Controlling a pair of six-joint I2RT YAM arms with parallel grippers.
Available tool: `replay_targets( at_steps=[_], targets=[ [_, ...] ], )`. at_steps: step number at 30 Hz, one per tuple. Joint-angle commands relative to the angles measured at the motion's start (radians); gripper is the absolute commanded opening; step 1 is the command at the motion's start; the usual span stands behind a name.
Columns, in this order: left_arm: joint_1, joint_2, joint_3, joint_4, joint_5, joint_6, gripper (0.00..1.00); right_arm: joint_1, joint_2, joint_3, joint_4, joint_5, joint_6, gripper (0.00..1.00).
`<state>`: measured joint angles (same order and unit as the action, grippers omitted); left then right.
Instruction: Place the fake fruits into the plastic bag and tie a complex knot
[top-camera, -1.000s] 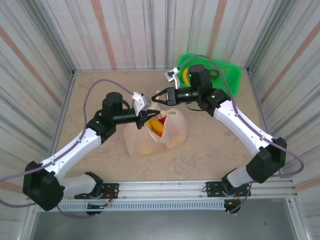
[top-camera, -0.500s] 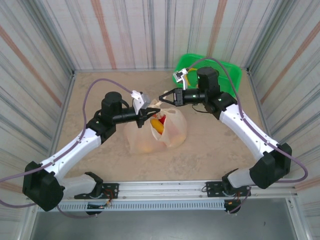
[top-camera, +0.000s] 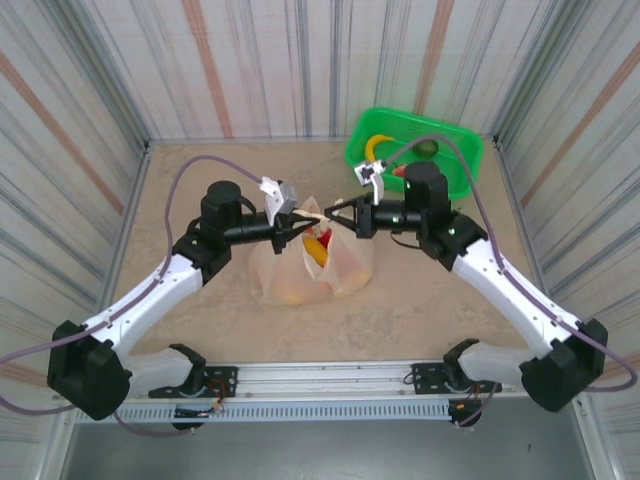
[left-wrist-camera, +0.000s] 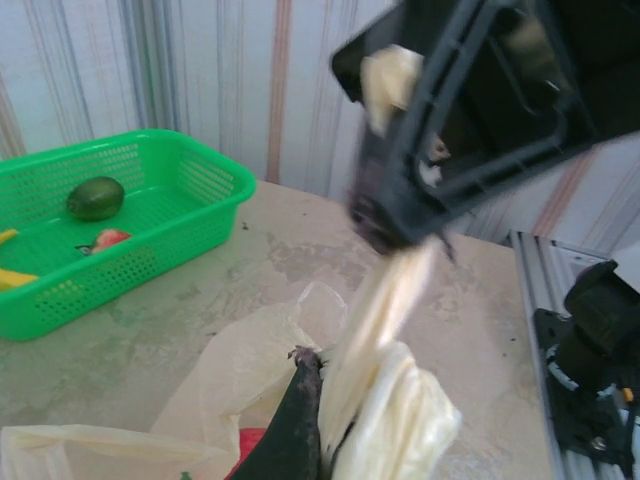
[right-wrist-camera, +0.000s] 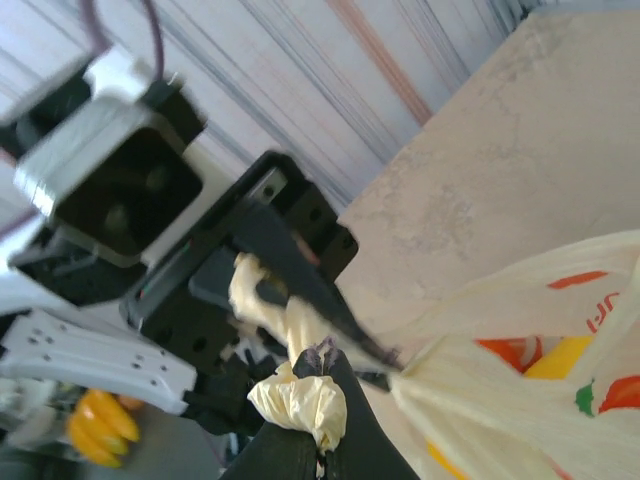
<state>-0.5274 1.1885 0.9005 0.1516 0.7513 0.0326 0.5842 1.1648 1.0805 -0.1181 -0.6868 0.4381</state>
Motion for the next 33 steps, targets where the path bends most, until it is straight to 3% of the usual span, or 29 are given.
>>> replay_targets(
  at_steps=[1,5,10,26,33],
  targets=[
    [0.049,0.014,0.001,0.002,0.002,-0.068,0.00,0.051,-0.117,-0.115,0.112,0.171,-0.138,0.00],
    [0.049,0.032,0.014,-0.001,0.031,-0.095,0.00,0.090,-0.150,-0.226,0.265,0.248,-0.177,0.00],
    [0.049,0.029,0.011,0.017,0.080,-0.106,0.00,0.115,-0.118,-0.227,0.287,0.377,-0.194,0.00],
    [0.055,0.046,-0.020,0.157,0.118,-0.195,0.05,0.146,-0.073,-0.283,0.379,0.445,-0.188,0.00],
    [0.055,0.037,-0.034,0.175,0.143,-0.173,0.08,0.150,-0.067,-0.294,0.394,0.492,-0.188,0.00]
  ],
)
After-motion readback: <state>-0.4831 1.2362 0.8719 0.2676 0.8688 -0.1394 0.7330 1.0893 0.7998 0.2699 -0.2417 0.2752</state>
